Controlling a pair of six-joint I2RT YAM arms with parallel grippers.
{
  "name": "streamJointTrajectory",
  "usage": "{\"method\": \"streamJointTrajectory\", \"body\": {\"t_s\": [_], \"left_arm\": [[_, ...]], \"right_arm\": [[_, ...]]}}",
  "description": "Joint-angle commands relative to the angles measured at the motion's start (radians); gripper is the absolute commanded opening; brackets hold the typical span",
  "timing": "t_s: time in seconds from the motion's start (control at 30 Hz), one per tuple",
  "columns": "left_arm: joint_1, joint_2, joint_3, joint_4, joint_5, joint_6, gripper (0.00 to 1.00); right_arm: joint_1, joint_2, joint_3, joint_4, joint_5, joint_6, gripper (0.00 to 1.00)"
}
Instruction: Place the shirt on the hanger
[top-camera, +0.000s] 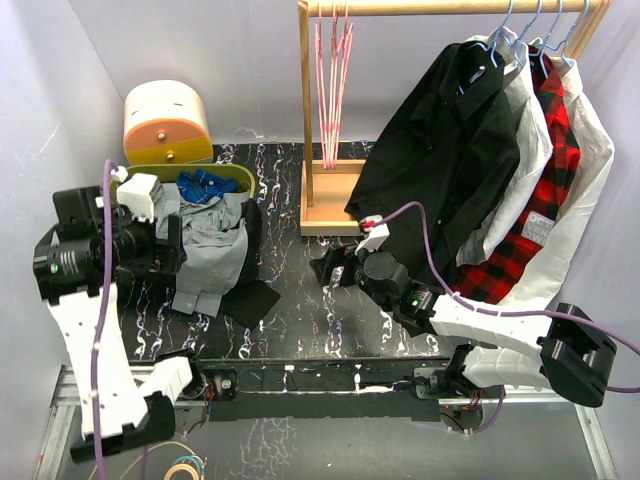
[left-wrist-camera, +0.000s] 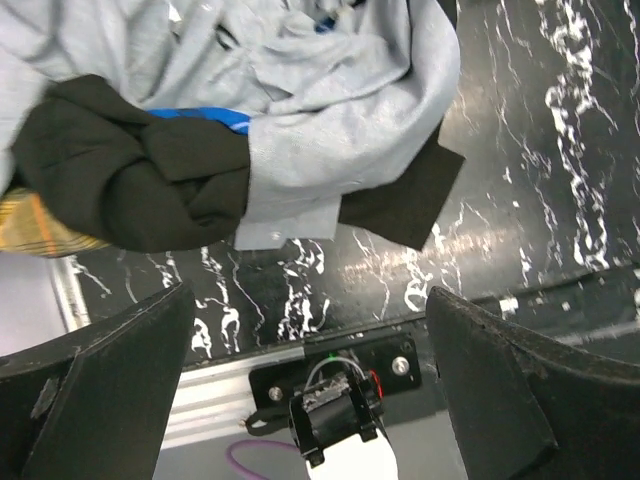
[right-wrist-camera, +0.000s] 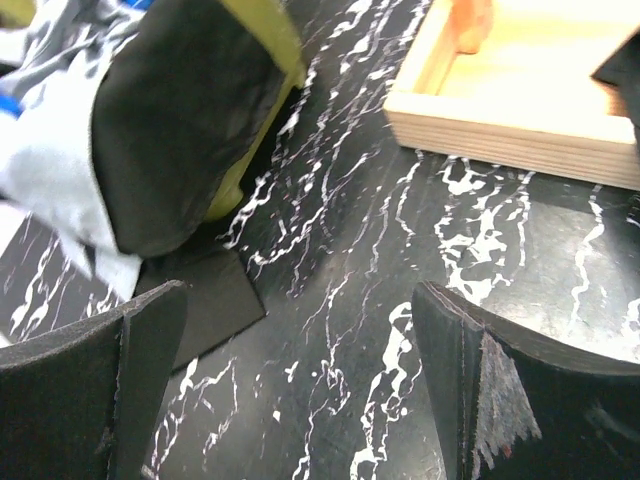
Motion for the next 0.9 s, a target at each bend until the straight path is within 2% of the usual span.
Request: {"method": "streamJointTrajectory", "body": {"t_s": [0.0, 0.13, 0.23, 0.3, 0.43, 0.5, 0.6, 0.73, 0.87], "left_arm": [[0.006, 0.141, 0.025, -0.091, 0.08, 0.078, 0.96], [0.006, 0.291, 0.023, -0.109, 0.087, 0.136, 0.83], [-0.003, 0.357, 0.011, -0.105, 0.077, 0.181, 0.77], [-0.003, 0.382, 0.02, -0.044, 0.018, 0.148, 0.75], [-0.003, 0.418, 0.048, 0.136, -0.111, 0.033, 0.77], [-0.002, 0.417, 0.042, 0.249, -0.179, -0.009, 0.81], [-0.003, 0.428, 0.017, 0.368, -0.169, -0.019, 0.86], [-0.008, 0.497, -0.004, 0.396, -0.112, -0.007, 0.87], [-0.055, 0.512, -0.097, 0.482, -0.193, 0.018, 0.89]], "right_arm": [[-0.007, -0.033, -0.005, 0.167, -0.189, -0.136, 0.98], [-0.007, -0.017, 0.012, 0.142, -0.314, -0.183, 0.98], [-0.007, -0.03, 0.001, 0.133, -0.297, -0.171, 0.98], [-0.007, -0.047, -0.02, 0.149, -0.292, -0.171, 0.98], [-0.008, -0.026, -0.034, 0.172, -0.288, -0.183, 0.99], [-0.009, 0.001, -0.024, 0.172, -0.305, -0.183, 0.98], [-0.009, 0.044, -0.014, 0.182, -0.333, -0.158, 0.98], [-0.008, 0.085, -0.013, 0.209, -0.362, -0.119, 0.98], [-0.008, 0.084, -0.03, 0.214, -0.311, -0.076, 0.98]]}}
